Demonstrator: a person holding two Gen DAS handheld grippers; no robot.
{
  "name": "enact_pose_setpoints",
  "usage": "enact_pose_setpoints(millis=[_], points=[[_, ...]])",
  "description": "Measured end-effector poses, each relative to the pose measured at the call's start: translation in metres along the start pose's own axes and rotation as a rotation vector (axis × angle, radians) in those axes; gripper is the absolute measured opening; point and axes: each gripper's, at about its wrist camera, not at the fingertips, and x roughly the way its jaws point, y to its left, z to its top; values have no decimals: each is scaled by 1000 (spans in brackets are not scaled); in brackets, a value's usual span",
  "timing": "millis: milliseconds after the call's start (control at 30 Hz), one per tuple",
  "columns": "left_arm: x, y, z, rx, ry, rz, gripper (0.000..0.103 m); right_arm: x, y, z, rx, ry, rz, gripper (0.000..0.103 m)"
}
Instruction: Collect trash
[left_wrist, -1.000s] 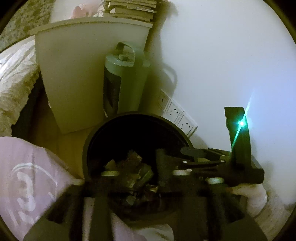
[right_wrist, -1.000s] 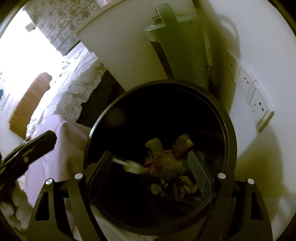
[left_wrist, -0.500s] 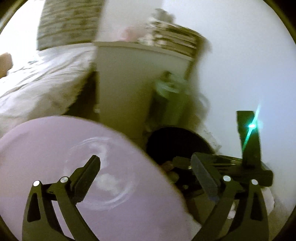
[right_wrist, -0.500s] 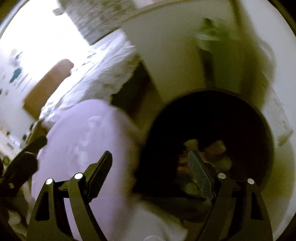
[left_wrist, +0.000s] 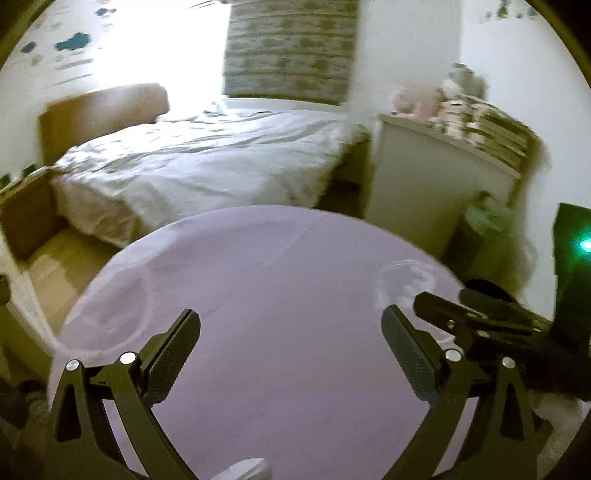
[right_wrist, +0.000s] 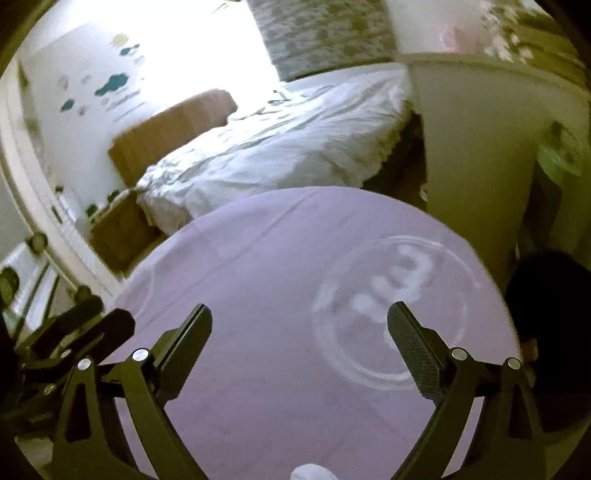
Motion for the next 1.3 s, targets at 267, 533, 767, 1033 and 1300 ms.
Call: enact_pose_setpoints(millis=[267,533,767,1033,1300], points=[[-6,37,-20,-74,-20,75,98,5,40,-21,-92,-101,-74,98],[-1,47,-28,-91,-27,114,98,1,36,-26,-147,-217,-115,98],[-2,46,-28,-94,-42,134,98,-10,39,-30,-182,-309,-110,98],[-2,44,-29,-89,-43,137,98,-15,38,-32,-179,-317,-100,98],[-1,44,-29,-95,-36,141,98,-17,37,-32,-173,-316,-85,98]])
